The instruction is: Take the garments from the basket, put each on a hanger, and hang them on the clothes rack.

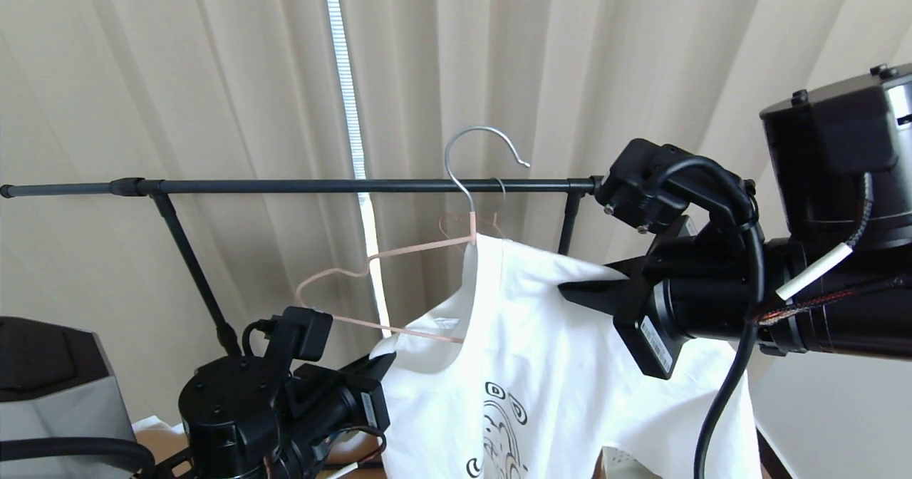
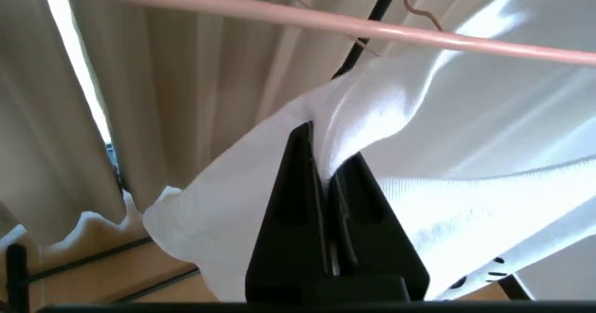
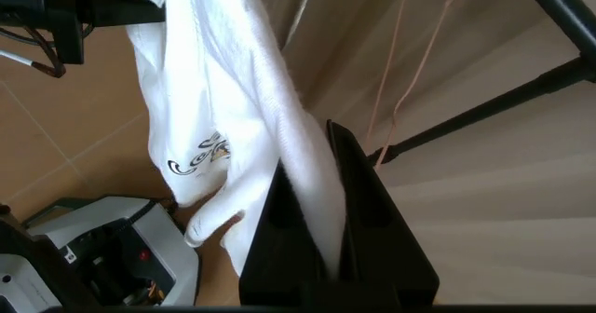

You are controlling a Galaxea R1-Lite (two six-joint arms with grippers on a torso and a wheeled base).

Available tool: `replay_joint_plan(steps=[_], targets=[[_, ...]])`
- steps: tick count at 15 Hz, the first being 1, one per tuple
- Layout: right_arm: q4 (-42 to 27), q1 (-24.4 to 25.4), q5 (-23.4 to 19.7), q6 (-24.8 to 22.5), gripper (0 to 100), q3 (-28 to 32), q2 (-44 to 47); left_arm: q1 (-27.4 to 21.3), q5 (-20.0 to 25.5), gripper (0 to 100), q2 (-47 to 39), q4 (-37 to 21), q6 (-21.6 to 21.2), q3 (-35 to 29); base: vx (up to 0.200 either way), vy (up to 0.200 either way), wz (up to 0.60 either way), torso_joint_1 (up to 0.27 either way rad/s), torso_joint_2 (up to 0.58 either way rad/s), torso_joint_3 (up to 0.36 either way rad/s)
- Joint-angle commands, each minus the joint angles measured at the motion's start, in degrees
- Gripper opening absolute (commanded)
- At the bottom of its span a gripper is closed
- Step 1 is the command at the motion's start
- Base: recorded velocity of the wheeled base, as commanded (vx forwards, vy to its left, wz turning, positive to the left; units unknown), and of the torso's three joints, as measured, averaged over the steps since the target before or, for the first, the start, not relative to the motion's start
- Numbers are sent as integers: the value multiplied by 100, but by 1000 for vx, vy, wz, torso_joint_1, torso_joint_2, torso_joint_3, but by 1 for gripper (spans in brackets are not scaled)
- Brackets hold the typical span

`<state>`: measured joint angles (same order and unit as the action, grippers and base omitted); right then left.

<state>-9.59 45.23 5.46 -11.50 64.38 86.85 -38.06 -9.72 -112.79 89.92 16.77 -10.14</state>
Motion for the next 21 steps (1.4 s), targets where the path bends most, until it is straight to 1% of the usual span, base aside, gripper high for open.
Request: replay_joint_plan(steps=[1, 2, 4, 5, 6, 10, 11, 13, 17, 19, 20, 21], targets=[[397, -286, -151, -2, 0, -558, -194, 35, -4, 0, 55, 8, -60, -14, 0, 0, 0, 0, 0, 0], [828, -462, -230, -2, 0, -1006, -265, 53, -4, 0, 134, 8, -166, -14, 0, 0, 0, 0, 0, 0], [1372, -559, -300, 7, 0, -1560, -344, 79, -4, 0, 231, 8, -289, 4, 0, 0, 0, 0, 0, 0], [1680, -576, -291, 7, 0, -1692, -291, 88, -13, 0, 240, 8, -333, 12, 0, 0, 0, 0, 0, 0], [1768, -576, -265, 7, 0, -1709, -273, 88, -13, 0, 248, 8, -350, 21, 0, 0, 0, 0, 0, 0], [1786, -585, -291, -2, 0, -1806, -414, 343, -13, 0, 240, 8, -421, 12, 0, 0, 0, 0, 0, 0], [1777, -708, -291, -2, 0, -1850, -432, 440, -4, 0, 231, 8, -465, 12, 0, 0, 0, 0, 0, 0], [1777, -796, -291, -2, 0, -1859, -511, 536, -4, 0, 187, 8, -535, 4, 0, 0, 0, 0, 0, 0], [1768, -805, -282, -19, 0, -1999, -704, 756, -4, 0, 178, 8, -570, -49, 0, 0, 0, 0, 0, 0], [1768, -831, -274, -81, 0, -2035, -704, 818, -4, 0, 205, 8, -640, -49, 0, 0, 0, 0, 0, 0], [1759, -963, -274, -213, 0, -2043, -695, 879, -4, 0, 275, 8, -684, -49, 0, 0, 0, 0, 0, 0], [1768, -990, -274, -274, 0, -2078, -695, 932, 5, 0, 310, 8, -684, -49, 0, 0, 0, 0, 0, 0]])
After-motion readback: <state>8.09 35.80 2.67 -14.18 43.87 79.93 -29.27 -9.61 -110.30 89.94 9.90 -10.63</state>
